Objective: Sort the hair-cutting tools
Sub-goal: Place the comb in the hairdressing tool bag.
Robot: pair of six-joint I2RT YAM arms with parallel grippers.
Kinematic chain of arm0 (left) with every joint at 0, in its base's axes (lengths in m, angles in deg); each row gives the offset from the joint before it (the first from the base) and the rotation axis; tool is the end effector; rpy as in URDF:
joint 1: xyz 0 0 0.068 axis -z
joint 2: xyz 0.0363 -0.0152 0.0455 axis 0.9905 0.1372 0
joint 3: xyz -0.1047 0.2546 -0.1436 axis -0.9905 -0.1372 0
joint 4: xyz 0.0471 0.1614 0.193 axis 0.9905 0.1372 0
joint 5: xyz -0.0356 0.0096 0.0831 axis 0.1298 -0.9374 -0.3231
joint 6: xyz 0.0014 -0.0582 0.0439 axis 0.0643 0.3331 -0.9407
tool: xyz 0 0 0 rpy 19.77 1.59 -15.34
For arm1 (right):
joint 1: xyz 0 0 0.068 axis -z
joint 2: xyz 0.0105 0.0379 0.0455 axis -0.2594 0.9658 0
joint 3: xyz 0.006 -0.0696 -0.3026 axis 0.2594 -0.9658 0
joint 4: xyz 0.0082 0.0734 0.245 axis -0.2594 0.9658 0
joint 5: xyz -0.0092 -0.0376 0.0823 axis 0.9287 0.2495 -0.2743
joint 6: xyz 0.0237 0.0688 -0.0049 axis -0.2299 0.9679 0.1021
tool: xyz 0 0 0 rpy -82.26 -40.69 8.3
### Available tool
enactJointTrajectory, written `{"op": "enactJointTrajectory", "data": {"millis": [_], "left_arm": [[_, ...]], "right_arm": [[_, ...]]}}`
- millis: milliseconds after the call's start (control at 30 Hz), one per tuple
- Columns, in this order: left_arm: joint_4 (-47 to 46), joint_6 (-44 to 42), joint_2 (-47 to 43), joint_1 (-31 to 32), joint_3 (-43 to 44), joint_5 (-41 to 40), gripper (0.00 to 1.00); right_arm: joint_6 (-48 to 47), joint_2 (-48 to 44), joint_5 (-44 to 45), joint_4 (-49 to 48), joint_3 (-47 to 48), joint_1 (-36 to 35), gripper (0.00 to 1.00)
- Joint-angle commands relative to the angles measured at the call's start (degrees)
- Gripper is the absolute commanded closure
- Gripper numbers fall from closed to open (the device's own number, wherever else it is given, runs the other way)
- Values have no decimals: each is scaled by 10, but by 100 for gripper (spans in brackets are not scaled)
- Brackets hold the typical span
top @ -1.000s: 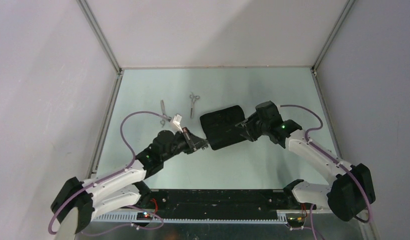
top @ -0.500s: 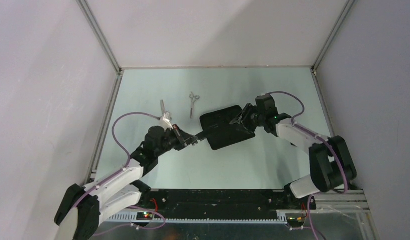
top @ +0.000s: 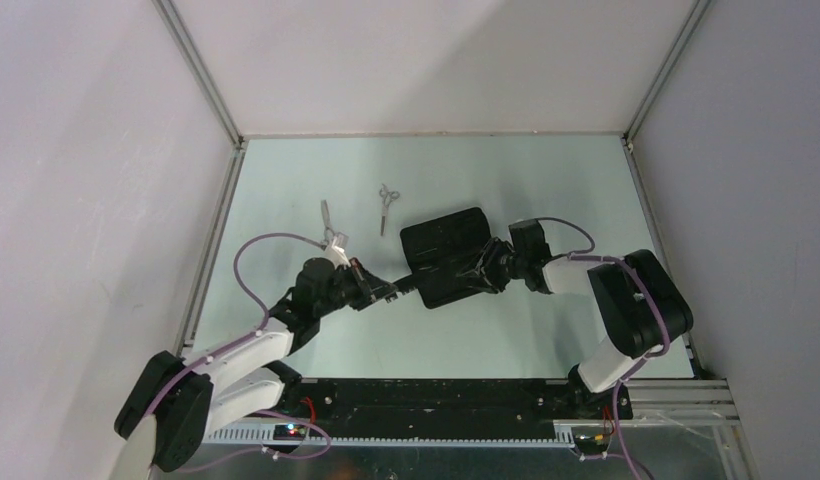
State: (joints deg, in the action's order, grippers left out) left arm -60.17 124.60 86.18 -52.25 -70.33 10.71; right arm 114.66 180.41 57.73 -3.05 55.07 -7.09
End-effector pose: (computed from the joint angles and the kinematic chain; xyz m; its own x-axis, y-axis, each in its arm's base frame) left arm 0.1611 -0.1130 0.1978 -0.7928 -0.4703 -0.3877 0.0739 0.5572 -0.8271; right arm 0.2718 0.1393 0.1565 -0.8849 0.4592 -0.0780 0.2578 0.6224 0.7390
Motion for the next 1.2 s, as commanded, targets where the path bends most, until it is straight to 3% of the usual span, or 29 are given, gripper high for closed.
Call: {"op": "enactJointTrajectory", "data": {"millis": [0,233,767,1167], "left_arm": [[-36,7,3,-3,2,11,100],[-29,16,8,-3,-1,31,100],[10,22,14,9,-16,46,100],[13,16,38,18,-6,64,100]], "right_arm": [[45,47,-2,-66,-39,2,55],[59,65,-13,-101,-52,5,57],[-51,-109,22,21,-37,87,57],[-74,-28,-23,46,-37,113,60]]}}
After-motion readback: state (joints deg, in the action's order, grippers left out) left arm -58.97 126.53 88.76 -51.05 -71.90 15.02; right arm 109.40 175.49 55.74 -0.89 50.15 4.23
